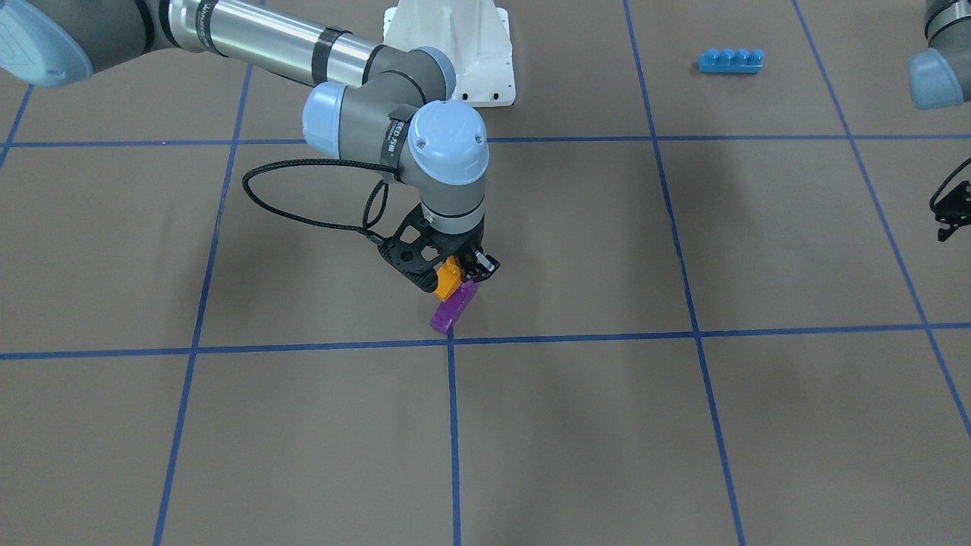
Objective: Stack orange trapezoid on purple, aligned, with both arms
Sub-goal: 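Align and lower the orange block onto the purple block with the right gripper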
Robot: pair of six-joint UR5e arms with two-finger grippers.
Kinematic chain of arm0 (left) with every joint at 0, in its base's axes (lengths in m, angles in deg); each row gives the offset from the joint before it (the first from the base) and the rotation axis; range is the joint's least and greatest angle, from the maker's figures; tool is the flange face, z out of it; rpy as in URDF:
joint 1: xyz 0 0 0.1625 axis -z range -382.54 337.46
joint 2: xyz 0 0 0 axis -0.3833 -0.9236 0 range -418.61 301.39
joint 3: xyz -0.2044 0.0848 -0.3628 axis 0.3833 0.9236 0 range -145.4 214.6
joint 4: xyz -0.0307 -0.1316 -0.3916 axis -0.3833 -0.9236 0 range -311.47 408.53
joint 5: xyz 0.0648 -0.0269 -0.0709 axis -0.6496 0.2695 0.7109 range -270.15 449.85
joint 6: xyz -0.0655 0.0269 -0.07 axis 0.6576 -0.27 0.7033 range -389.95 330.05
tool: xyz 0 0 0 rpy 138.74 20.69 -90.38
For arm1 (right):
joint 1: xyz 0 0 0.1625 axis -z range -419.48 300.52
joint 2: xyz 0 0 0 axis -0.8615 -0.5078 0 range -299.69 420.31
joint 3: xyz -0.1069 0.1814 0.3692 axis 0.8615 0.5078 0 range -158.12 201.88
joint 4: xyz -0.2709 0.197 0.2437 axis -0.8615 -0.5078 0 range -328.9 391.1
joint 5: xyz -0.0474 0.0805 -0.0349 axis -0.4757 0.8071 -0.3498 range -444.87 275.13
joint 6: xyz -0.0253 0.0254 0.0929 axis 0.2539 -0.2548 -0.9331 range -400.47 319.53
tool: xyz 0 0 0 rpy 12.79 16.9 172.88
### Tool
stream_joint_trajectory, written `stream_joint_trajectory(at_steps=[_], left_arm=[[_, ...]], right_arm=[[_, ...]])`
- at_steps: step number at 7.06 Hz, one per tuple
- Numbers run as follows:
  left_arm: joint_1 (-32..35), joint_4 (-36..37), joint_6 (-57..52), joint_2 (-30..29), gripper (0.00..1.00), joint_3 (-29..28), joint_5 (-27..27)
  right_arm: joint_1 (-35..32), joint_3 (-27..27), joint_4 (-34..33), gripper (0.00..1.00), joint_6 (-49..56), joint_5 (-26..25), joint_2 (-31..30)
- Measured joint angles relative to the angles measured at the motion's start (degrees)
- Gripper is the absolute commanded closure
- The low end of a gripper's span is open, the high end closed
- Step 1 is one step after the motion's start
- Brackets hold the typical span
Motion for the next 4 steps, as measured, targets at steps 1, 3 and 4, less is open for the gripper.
stream_joint_trajectory(at_steps=[1, 3, 4], left_arm=[[0.0, 0.0, 0.0, 0.0, 0.0, -0.3, 0.0], [0.0, 0.0, 0.0, 0.0, 0.0, -0.4, 0.0], [0.0, 0.0, 0.0, 0.0, 0.0, -0.4, 0.0]], right_arm=[[0.0, 0.1, 0.0, 1.0, 0.0, 0.0, 0.1], [0.0, 0.3, 0.4, 1.0, 0.0, -0.1, 0.2], [0.0, 0.7, 1.2, 1.0, 0.0, -0.2, 0.3]])
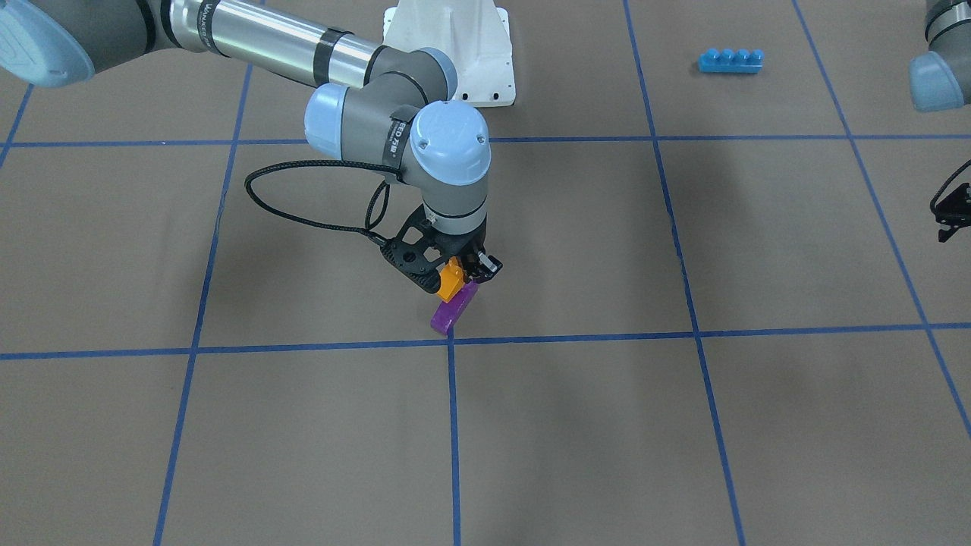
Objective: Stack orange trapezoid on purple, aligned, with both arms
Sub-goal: 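Align and lower the orange block onto the purple block with the right gripper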
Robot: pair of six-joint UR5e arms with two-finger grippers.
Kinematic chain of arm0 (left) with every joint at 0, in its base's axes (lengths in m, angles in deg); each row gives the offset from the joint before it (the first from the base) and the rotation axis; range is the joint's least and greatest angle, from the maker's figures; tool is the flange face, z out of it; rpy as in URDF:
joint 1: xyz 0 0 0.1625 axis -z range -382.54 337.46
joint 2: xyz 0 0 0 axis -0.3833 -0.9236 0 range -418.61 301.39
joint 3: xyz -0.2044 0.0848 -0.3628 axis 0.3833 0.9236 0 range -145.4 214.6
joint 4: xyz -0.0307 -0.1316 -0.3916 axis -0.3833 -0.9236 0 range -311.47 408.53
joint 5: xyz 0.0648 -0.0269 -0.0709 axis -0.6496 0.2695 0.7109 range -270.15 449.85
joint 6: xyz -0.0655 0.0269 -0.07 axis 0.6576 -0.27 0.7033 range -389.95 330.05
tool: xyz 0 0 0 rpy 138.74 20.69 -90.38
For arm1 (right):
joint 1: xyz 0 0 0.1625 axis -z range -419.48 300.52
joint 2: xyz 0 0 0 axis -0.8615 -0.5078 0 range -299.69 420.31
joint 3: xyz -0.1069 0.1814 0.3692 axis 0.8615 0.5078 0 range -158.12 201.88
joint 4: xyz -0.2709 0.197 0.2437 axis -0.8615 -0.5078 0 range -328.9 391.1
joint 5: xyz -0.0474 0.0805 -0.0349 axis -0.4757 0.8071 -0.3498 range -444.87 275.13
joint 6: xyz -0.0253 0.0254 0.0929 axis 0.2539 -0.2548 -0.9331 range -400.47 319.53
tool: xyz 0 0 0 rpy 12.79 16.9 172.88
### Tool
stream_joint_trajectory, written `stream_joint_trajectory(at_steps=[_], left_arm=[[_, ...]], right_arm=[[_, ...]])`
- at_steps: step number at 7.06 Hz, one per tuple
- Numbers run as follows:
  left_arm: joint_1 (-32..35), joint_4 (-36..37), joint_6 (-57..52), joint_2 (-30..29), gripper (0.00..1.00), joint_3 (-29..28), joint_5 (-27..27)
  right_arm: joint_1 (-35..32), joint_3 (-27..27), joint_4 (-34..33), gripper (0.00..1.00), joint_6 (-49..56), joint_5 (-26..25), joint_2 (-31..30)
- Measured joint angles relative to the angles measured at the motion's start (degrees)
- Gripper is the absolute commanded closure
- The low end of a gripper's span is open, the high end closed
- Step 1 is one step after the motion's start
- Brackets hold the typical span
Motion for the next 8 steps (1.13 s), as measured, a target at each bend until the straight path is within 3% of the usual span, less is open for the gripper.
stream_joint_trajectory(at_steps=[8], left_arm=[[-0.1, 0.0, 0.0, -0.6, 0.0, -0.8, -0.1]], right_arm=[[1.2, 2.9, 3.1, 1.0, 0.0, -1.0, 0.0]])
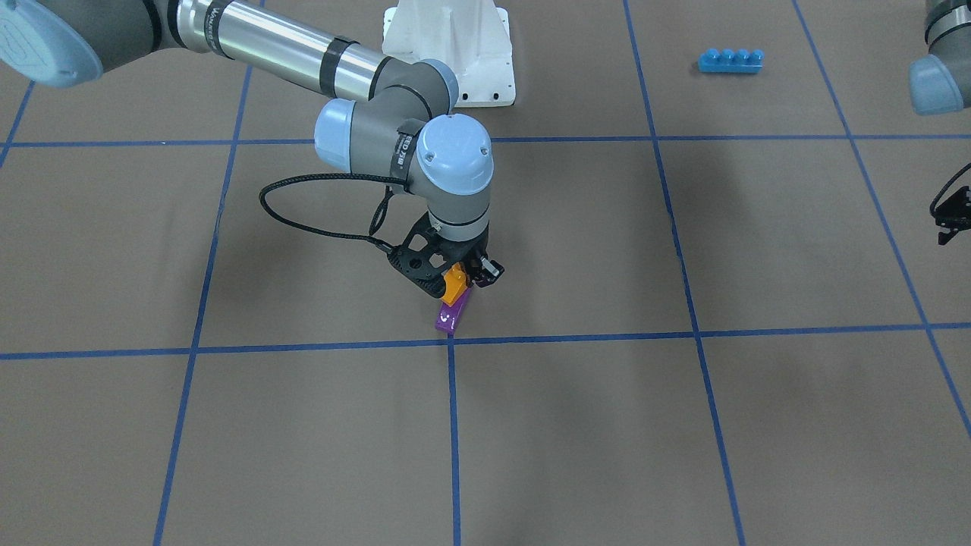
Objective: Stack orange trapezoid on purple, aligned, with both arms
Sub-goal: 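Align and lower the orange block onto the purple block with the right gripper, then open the right gripper and withdraw it away from the stack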
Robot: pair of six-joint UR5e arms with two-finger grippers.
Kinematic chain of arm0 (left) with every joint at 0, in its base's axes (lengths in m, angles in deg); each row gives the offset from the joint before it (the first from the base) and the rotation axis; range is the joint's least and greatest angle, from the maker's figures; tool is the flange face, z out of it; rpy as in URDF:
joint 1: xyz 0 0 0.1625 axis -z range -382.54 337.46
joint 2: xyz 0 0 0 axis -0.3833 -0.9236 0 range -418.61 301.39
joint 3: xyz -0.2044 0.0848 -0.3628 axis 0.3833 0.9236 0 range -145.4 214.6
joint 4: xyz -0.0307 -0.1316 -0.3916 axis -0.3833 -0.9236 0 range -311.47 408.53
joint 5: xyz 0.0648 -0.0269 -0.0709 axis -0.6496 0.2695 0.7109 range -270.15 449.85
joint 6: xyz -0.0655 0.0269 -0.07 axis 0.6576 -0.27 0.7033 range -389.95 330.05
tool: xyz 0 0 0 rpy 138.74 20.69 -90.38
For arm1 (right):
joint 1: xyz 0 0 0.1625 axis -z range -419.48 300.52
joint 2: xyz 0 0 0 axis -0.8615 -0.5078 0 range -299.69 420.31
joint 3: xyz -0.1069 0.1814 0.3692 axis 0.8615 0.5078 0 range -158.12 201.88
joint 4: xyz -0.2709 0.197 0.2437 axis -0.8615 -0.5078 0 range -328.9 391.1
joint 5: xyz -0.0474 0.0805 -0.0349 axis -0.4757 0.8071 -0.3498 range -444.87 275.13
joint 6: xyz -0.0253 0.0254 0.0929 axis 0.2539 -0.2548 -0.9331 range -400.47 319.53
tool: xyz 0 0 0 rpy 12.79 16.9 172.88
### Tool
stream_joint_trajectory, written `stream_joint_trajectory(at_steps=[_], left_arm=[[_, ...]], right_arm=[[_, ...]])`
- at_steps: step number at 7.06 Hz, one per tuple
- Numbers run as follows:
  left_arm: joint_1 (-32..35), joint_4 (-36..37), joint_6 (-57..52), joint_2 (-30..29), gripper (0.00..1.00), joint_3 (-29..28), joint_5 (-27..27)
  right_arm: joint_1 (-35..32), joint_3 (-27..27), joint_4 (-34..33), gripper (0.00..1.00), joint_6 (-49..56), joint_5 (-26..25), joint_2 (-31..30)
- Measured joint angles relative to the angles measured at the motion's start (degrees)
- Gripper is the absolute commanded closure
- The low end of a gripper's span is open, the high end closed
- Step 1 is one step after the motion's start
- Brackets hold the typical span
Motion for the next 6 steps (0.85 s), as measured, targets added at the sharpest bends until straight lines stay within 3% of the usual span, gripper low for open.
stream_joint_trajectory(at_steps=[1, 2, 6], left_arm=[[0.0, 0.0, 0.0, 0.0, 0.0, -0.1, 0.0], [0.0, 0.0, 0.0, -0.1, 0.0, -0.1, 0.0], [-0.1, 0.0, 0.0, -0.2, 0.0, -0.1, 0.0]], right_arm=[[0.1, 0.1, 0.2, 1.0, 0.1, -0.4, 0.0], [0.4, 0.2, 0.6, 0.01, 0.3, -1.2, 0.0], [-0.3, -1.6, 3.1, 0.0, 0.8, -1.6, -0.1]])
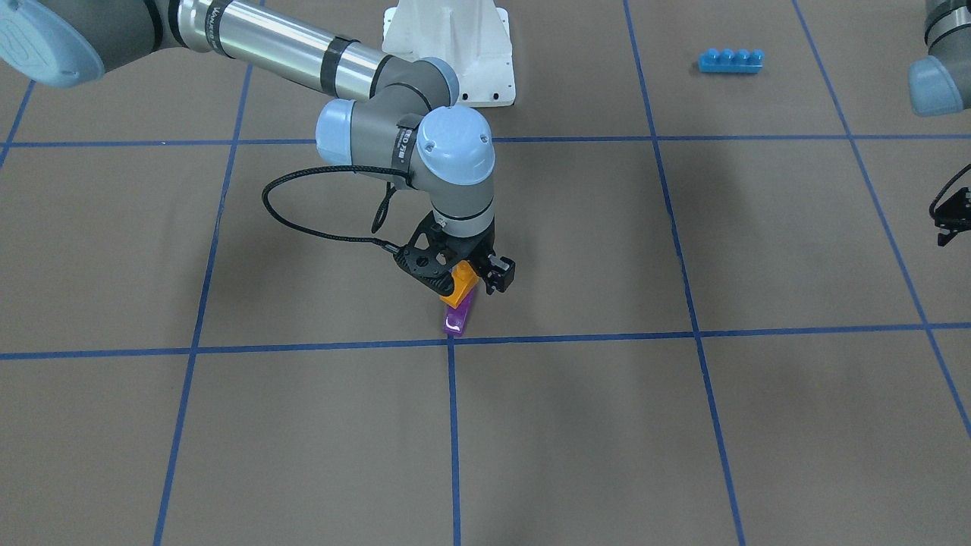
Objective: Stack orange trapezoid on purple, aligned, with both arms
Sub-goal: 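Open the right gripper and withdraw it away from the stack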
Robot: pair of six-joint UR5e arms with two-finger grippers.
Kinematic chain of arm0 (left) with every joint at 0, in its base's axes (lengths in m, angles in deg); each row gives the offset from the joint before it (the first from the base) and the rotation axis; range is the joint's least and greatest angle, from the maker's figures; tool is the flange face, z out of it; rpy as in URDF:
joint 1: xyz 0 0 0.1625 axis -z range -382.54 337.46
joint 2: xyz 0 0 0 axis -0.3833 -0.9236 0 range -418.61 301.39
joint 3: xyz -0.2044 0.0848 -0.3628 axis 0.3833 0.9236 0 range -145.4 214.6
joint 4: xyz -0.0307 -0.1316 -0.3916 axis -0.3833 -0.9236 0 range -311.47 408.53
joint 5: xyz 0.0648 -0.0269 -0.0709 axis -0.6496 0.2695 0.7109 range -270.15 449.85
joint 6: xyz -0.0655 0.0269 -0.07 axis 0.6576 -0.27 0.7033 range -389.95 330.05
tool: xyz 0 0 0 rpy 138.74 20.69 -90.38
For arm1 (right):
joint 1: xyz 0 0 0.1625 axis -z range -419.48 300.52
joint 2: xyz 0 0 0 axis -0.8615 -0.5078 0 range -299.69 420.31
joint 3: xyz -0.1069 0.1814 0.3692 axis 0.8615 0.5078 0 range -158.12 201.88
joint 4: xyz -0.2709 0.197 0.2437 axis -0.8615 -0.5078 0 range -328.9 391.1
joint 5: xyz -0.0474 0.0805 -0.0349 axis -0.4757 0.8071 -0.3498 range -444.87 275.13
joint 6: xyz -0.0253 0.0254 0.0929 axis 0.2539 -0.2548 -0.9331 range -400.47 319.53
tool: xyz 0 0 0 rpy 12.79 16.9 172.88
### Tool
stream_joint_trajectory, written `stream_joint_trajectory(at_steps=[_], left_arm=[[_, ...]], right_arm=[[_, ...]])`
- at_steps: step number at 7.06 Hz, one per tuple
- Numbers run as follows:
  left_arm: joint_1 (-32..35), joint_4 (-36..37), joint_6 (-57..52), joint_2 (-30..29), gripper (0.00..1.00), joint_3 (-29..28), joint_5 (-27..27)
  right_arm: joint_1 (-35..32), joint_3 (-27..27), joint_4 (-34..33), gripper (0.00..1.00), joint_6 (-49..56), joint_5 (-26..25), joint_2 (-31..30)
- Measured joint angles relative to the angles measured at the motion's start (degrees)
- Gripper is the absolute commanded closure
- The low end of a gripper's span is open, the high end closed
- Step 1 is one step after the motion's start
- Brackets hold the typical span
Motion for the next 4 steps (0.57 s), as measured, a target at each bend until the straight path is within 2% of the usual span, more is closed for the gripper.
stream_joint_trajectory(at_steps=[2, 4], left_arm=[[0.0, 0.0, 0.0, 0.0, 0.0, -0.1, 0.0], [0.3, 0.3, 0.0, 0.3, 0.0, -0.5, 0.3]], right_arm=[[-4.3, -5.0, -3.7, 0.0, 3.3, 2.1, -0.2], [-11.3, -15.0, -16.6, 0.0, 20.7, 4.3, -3.0]])
